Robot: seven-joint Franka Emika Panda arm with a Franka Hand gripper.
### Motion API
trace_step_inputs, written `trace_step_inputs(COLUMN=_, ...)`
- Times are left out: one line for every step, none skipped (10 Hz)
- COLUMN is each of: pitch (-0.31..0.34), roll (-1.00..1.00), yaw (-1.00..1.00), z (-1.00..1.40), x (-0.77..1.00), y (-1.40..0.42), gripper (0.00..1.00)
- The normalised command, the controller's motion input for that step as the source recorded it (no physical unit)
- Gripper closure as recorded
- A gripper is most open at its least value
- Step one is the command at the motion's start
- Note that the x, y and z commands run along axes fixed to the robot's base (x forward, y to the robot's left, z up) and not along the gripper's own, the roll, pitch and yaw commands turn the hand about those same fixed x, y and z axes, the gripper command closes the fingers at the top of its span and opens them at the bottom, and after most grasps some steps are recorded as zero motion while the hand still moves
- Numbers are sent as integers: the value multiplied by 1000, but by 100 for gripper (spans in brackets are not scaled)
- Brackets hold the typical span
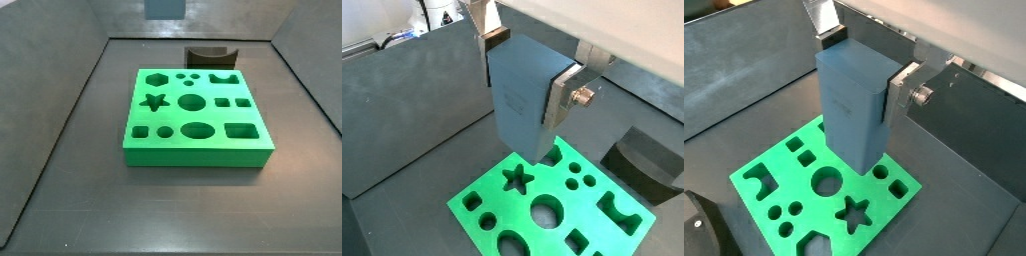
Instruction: Insert the rectangle object.
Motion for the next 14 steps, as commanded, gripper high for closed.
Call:
trace_step_inputs(pitch=-93, roll=-104, yaw=0, z=-977, x=1000, y=-191, gripper=100)
trace_step_inputs(pitch=-91, roll=-99, yaw=0, z=-980, x=1000, y=-200, gripper=100)
trace_step_inputs(pitch=-90, roll=-96, yaw=0, z=-983, x=1000, y=-203, gripper=100)
trace_step_inputs(pitch=-89, roll=-93, yaw=-3, z=-989, x=1000, y=-206, gripper=100)
trace_step_inputs(pitch=-84, roll=-86, yaw=-6, z=-994, x=1000, y=-209, gripper=100)
trace_step_inputs(pitch=-41, roll=-30, yaw=0, z=-863, x=1000, y=-191, gripper=100)
trace_step_inputs(pitch=54, roll=164, yaw=0, z=-637, x=1000, y=-183, gripper=100)
trace_step_inputs(pitch=86, roll=219, yaw=0, z=-586, x=1000, y=-234, gripper=100)
trace_step_inputs(pitch=51, roll=124, yaw=0, z=-337, x=1000, y=-309, gripper=100)
trace_step_inputs(pitch=34, roll=63, yaw=-29, z=-137, x=991, y=-309, gripper=100)
trace_step_inputs(pitch=16, roll=34, yaw=-60, z=-69, x=983, y=-300, gripper=100)
trace_step_inputs(pitch=11, roll=57, yaw=-120, z=-106, x=934, y=-234, gripper=100)
trace_step_inputs(pitch=27, roll=89, yaw=-214, z=-137, x=869, y=-49, gripper=100)
trace_step_inputs(pitch=89, roll=107, yaw=-283, z=-154, x=783, y=26, gripper=100)
